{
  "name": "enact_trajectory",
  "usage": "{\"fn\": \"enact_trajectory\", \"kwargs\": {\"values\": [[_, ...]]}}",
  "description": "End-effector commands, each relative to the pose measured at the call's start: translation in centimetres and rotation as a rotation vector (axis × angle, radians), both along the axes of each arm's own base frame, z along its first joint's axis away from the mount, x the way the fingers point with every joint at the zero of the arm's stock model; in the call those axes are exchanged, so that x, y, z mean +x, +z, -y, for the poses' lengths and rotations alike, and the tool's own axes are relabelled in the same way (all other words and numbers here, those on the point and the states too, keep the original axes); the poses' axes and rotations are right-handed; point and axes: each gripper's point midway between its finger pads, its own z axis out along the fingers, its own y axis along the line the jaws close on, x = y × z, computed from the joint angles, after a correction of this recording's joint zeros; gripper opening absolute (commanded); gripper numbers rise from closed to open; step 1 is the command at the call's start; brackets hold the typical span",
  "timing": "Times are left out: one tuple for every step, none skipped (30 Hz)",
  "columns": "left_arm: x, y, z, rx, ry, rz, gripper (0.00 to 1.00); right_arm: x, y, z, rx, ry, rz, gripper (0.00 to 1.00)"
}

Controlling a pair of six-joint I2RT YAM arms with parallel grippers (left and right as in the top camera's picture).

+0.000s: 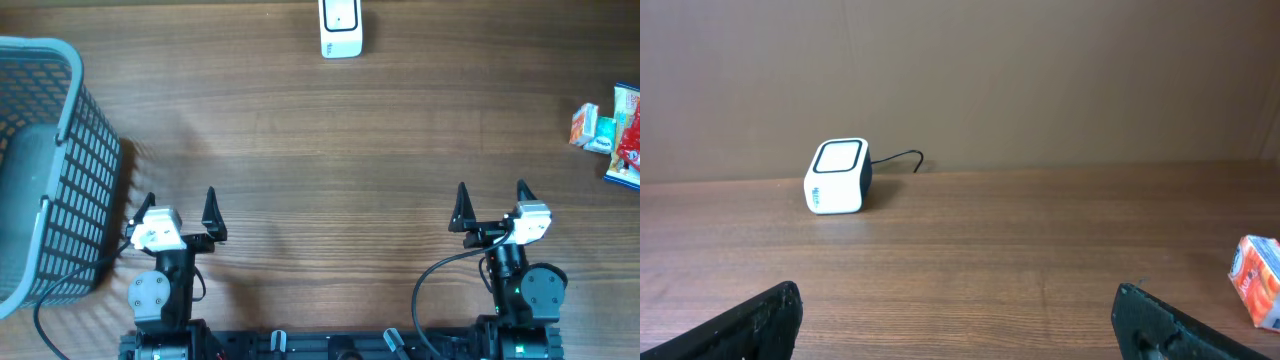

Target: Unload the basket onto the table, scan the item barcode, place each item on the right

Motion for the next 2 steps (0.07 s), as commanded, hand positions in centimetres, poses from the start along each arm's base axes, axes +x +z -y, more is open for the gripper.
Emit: {"fn": "enact_trajectory", "kwargs": {"values": [[-0.01, -0.19, 0.0, -0.013, 0.003, 0.001, 1.0, -0.04, 0.17, 0.06, 0.0, -0.005, 0.009, 1.0], [-0.02, -0.17, 0.0, -0.013, 0.003, 0.001, 1.0, -0.04, 0.17, 0.06, 0.0, -0.005, 0.009, 1.0]]}}
